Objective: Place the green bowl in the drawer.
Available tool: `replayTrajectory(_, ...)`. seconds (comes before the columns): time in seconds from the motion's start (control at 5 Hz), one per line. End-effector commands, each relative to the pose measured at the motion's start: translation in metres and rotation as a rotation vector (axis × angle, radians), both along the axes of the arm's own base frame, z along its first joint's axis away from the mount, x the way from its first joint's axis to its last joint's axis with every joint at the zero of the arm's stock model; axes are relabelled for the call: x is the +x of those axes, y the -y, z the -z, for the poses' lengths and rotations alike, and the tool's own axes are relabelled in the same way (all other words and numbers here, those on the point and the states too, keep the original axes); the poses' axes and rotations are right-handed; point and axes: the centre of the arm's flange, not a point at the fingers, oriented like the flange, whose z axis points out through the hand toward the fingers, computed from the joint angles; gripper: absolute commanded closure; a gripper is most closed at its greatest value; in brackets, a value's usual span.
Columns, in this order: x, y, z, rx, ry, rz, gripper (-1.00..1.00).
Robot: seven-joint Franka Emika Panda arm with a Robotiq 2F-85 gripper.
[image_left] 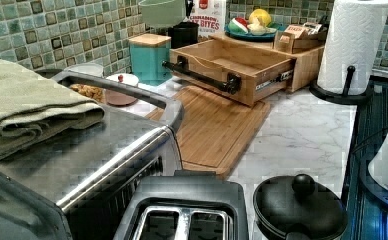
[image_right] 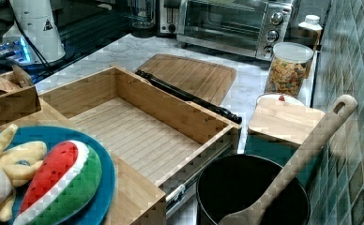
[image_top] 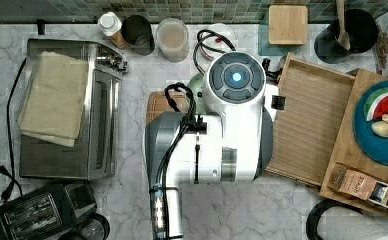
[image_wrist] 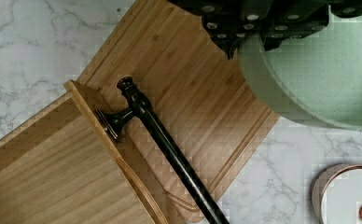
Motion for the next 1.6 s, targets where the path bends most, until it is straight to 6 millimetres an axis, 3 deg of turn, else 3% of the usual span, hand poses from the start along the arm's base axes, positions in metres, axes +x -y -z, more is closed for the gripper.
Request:
replayTrajectory(0.2, 0.000, 0.000, -0.001, 0.000, 0.002, 0.000, 1.00)
replayTrajectory(0.6, 0.001, 0.061, -0.002, 0.010, 0.056, 0.210, 1.00)
replayTrajectory(1.0, -0.003, 0.153, -0.007, 0.061, 0.075, 0.438, 1.00)
replayTrajectory(1.4, -0.014, 0.205, -0.002, 0.007, 0.140, 0.756, 1.00)
replayTrajectory(1.6, -0.018, 0.226, 0.014, -0.007, 0.143, 0.875, 1.00)
